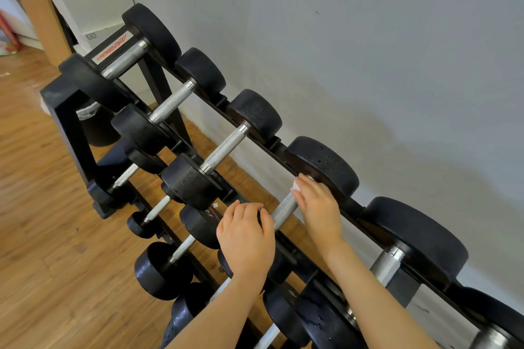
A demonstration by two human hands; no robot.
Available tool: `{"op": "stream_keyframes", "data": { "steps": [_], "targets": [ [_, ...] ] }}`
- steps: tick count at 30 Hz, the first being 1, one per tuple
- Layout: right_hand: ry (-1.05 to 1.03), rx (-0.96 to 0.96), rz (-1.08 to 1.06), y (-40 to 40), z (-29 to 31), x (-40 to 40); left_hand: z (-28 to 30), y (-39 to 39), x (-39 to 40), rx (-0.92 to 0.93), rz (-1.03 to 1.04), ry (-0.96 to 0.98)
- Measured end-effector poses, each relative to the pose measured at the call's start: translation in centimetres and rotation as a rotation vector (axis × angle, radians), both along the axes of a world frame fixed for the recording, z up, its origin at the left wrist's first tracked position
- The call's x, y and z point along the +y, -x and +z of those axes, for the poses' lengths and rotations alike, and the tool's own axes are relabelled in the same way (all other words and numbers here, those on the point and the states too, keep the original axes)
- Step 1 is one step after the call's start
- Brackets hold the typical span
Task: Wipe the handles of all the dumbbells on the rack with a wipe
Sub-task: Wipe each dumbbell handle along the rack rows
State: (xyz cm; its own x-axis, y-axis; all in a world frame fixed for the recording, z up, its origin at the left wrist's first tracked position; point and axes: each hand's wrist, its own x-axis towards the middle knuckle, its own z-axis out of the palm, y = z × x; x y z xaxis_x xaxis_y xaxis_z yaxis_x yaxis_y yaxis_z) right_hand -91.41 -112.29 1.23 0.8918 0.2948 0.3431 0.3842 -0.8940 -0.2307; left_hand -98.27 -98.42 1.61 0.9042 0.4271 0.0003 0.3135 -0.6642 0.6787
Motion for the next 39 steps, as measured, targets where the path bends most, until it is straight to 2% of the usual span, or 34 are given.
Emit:
{"op": "stream_keyframes", "data": {
  "steps": [4, 9, 14, 19, 25, 30, 33, 35, 39],
  "targets": [
    [0.019, 0.0, 0.104, -0.1, -0.1, -0.1, 0.0, 0.1, 0.0, -0.008, 0.001, -0.001],
    [0.015, -0.023, 0.018, -0.1, 0.2, 0.2, 0.1, 0.0, 0.0, 0.007, -0.01, 0.003],
    [0.001, 0.038, 0.215, 1.6, -0.9, 0.7, 0.2, 0.1, 0.0, -0.016, -0.003, -0.007],
    [-0.052, 0.024, 0.069, 0.5, 0.0, 0.1, 0.2, 0.1, 0.0, 0.0, -0.002, 0.002],
    [-0.037, 0.061, 0.26, 2.0, -1.2, 0.5, 0.3, 0.1, 0.0, -0.02, 0.003, -0.001],
    [-0.12, -0.018, 0.13, 1.3, -0.3, 0.1, 0.4, 0.1, 0.0, -0.032, 0.003, -0.016],
    [-0.077, -0.061, 0.17, 1.9, -0.6, 0.6, 0.7, 0.2, 0.0, 0.003, -0.008, -0.01],
    [-0.034, 0.004, 0.223, 2.7, -0.8, 0.9, 0.8, 0.2, 0.1, 0.034, -0.032, -0.017],
    [-0.382, 0.351, 0.042, 3.5, -0.7, 1.0, 1.0, 1.1, 0.1, 0.11, -0.074, -0.071]
  ]
}}
